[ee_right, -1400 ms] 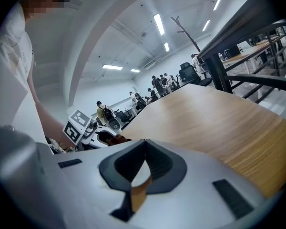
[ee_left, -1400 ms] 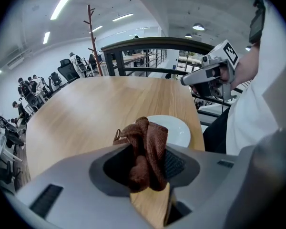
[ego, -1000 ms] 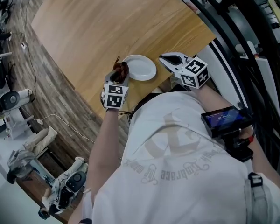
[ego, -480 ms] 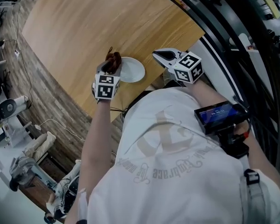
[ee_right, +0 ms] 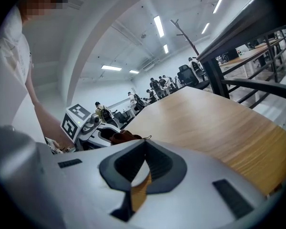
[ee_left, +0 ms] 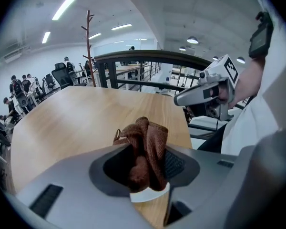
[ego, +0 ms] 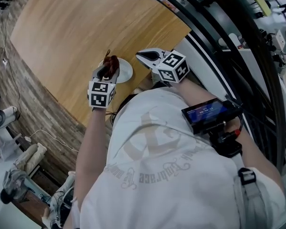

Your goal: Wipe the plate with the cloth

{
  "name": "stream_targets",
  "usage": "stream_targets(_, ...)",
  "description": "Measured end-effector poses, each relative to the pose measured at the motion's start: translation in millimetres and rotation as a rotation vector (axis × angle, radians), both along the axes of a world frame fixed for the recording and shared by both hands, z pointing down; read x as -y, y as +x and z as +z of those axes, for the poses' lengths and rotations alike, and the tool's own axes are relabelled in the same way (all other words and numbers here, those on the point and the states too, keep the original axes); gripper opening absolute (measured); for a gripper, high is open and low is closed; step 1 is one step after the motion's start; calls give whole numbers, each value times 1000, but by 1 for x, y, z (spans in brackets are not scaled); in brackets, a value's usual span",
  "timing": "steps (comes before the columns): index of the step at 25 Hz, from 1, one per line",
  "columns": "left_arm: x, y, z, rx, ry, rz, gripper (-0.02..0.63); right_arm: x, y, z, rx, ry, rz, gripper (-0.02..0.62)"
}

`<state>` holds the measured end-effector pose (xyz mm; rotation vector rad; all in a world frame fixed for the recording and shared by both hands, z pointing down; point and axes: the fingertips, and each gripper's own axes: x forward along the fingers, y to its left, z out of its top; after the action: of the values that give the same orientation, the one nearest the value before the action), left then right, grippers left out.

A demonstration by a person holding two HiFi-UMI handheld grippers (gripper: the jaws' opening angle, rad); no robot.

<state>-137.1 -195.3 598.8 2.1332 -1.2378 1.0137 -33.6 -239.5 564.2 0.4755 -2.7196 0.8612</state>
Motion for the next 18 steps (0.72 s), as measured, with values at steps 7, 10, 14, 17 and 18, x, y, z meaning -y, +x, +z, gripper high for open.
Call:
stream_targets(7,-46,-16,-20,-76,124,-95,170,-28,-16,-11,11,52,-4,14)
stream_targets(10,-68,-33,-45,-82,181,-123,170,-32,-29,-42,19,103,-7,14)
stream_targets(14,-70,-60,-72,-143,246,-234,170,-17,-47,-79,38,167,-42,14)
stream_targets(17,-86,-87,-83,-193,291,-305,170,-29,-67,-93,44,200,-70,14)
stream_targets(18,-100,-96,-86,-205,309,-314,170,-42,-75,-98,42,214,-74,14)
